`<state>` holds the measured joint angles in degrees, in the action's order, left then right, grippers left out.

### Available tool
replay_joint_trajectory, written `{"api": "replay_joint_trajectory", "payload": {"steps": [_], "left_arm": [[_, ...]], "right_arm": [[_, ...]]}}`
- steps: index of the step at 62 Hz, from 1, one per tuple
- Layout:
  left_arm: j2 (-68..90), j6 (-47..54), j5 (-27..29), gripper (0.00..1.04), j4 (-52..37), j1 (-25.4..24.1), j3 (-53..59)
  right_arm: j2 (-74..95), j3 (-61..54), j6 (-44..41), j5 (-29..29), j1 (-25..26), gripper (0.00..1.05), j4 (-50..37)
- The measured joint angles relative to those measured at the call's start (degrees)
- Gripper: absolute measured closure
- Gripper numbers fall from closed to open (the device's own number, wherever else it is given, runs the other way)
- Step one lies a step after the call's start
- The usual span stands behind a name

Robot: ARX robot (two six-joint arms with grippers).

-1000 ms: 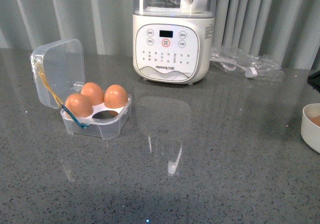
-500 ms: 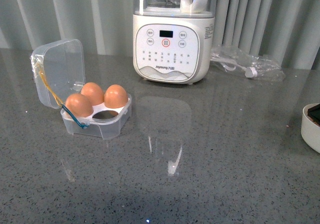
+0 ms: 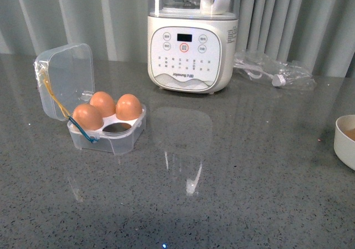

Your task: Put egg into box

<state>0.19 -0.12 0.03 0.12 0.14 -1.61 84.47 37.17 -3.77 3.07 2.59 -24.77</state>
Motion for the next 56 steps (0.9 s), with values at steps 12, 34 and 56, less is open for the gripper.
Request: {"api": "replay_joint_trajectory", "payload": {"steps": [12,34,56], "left_arm": [[0.00,0.00,-0.02,0.07,0.00,0.00,0.00],[0.00,0.00,0.00,0.07,0.00,0.00,0.00],[0.00,0.00,0.00,0.07,0.00,0.00,0.00]], "right_arm": [[-3.21,-0.04,-1.68,-2.71,-1.90,0.60,-2.25],[2.97,8.66,-4.68,5.31,-15.13,0.61,-4.72],[16.37,20.85,-6.19,15.02,-23.02,0.61,-0.57]]}}
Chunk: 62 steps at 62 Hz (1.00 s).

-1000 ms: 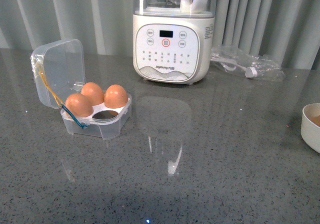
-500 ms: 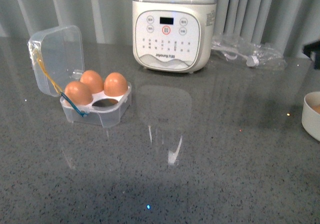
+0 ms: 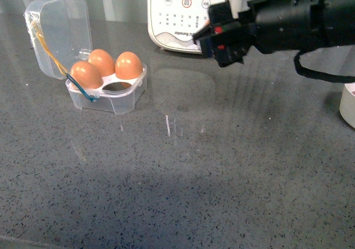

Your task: Put egg into box

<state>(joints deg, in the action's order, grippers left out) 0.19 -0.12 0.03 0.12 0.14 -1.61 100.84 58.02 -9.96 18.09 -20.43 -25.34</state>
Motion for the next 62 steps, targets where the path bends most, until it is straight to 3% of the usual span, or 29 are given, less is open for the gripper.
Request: {"api": "replay_joint_trajectory", "payload": {"steps": [29,62], "left_arm": [[-0.02,0.00,0.00,0.07,0.00,0.00,0.00],[-0.02,0.00,0.00,0.07,0.00,0.00,0.00]], "right_arm": [[4.13,9.79,-1.25,10.27,-6.62,0.61,5.22],[9.20,16.96,-4.61,9.84,-10.08,0.61,11.52]]}}
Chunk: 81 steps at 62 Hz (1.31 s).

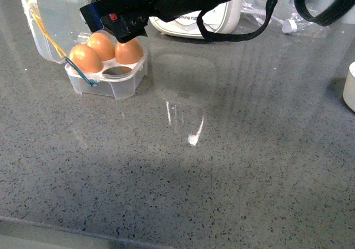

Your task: Put egg into box

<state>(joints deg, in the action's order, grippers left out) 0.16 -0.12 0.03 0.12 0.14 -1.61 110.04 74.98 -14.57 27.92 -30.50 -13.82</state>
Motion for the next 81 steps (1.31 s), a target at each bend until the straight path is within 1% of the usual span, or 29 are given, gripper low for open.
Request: {"api": "replay_joint_trajectory", "payload": {"steps": [18,49,51,61,63,67,69,74,81], "left_arm": [[0.02,0.00,-0.02,0.07,0.00,0.00,0.00],[0.02,0.00,0.00,0.07,0.00,0.00,0.00],[0.02,0.00,0.00,0.07,0.00,0.00,0.00],[0.02,0.00,-0.02,0.07,0.00,0.00,0.00],[0.00,0.00,0.00,0.07,0.00,0.00,0.00],[0.00,0.00,0.00,0.07,0.00,0.00,0.00],[0.02,0.00,0.00,0.07,0.00,0.00,0.00],[0.00,0.00,0.00,0.07,0.00,0.00,0.00],[0.02,0.00,0.00,0.07,0.00,0.00,0.00]], "right_arm": [[3.37,2.99,-0.74,-1.77,-0.76,0.61,3.34],[4.55,2.99,-2.10,-2.67,-2.10,0.60,3.54],[4.59,2.99,-2.19,-2.80,-2.08,0.57,3.65],[4.63,2.99,-2.19,-2.80,-1.70,0.21,4.02],[4.63,2.99,-2.16,-2.80,-1.66,0.18,4.02],[4.61,2.99,-2.01,-2.78,-1.49,0.07,3.89],[4.57,2.99,-1.84,-2.75,-1.40,0.05,3.78],[4.07,2.95,-1.40,-2.40,-1.03,0.08,2.97],[2.12,2.51,0.37,-2.34,0.24,0.07,1.03]]}}
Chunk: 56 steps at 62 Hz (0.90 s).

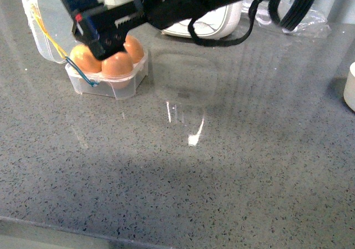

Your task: Put egg into box

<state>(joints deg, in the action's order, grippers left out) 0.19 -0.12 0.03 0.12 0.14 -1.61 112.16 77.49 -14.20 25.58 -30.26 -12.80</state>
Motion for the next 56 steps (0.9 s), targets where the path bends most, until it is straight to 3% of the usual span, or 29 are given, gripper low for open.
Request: {"api": "replay_joint_trajectory", "payload": {"steps": [8,23,31,45,50,56], "left_arm": [[0.00,0.00,0.00,0.07,0.00,0.00,0.00],[-0.02,0.00,0.00,0.07,0.00,0.00,0.00],[0.00,0.00,0.00,0.07,0.00,0.00,0.00],[-0.02,0.00,0.00,0.07,0.00,0.00,0.00],[-0.02,0.00,0.00,0.07,0.00,0.00,0.00],[0.00,0.00,-0.02,0.07,0.00,0.00,0.00]], "right_arm": [[-4.37,-0.61,4.22,-4.81,4.35,0.07,-3.37],[-12.63,-9.70,12.94,-26.40,14.82,0.07,-12.41],[-20.98,-18.62,15.93,-33.16,21.51,0.07,-20.28],[-30.49,-31.80,17.07,-35.04,30.10,0.08,-28.61],[-35.28,-35.36,15.80,-27.80,30.67,0.21,-22.73],[-40.61,-42.05,14.97,-25.49,30.29,0.37,-23.65]]}}
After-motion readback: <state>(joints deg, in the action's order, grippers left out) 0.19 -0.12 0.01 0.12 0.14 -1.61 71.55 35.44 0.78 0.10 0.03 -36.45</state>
